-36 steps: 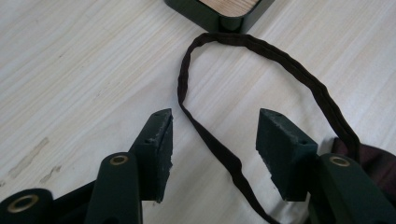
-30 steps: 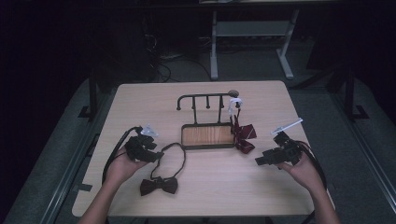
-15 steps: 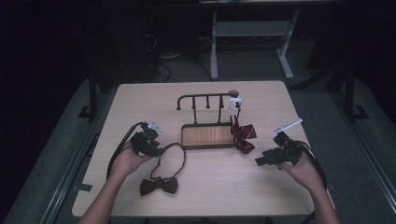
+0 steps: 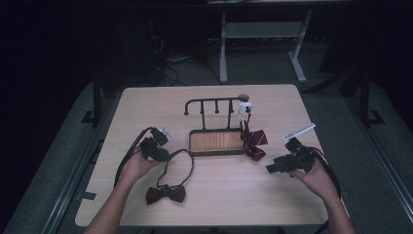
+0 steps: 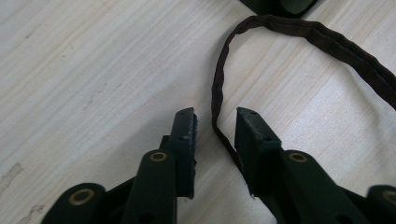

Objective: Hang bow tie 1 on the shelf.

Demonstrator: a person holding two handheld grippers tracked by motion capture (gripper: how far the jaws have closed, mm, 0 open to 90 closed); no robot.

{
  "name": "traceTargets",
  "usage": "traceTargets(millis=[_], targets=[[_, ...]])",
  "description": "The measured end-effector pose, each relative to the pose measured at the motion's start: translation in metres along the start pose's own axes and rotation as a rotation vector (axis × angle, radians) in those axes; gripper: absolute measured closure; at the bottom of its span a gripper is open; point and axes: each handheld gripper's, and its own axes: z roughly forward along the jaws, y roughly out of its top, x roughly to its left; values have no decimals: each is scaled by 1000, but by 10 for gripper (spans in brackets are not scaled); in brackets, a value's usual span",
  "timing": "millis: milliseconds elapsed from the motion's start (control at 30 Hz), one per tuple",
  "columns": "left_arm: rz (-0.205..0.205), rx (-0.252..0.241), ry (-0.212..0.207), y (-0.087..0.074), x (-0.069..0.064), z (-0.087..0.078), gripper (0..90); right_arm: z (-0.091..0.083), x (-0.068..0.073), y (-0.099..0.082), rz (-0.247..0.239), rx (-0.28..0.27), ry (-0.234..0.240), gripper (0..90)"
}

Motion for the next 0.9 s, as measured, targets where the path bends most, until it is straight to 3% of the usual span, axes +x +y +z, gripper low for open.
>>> traceTargets(millis=[233,367,533,900], targets=[[-1,30,-7,2,2,4,778,-1,0,0,0,-3,-2,433],[2,33,-9,2,2,7,822,-2,3,1,-16,-22,29,433],[13,40,-13,2,3,7,892,-4,6,3,-24,-31,32,433],[22,28,-22,-1,3,0,897,-2,2,0,-5,-28,34,432]])
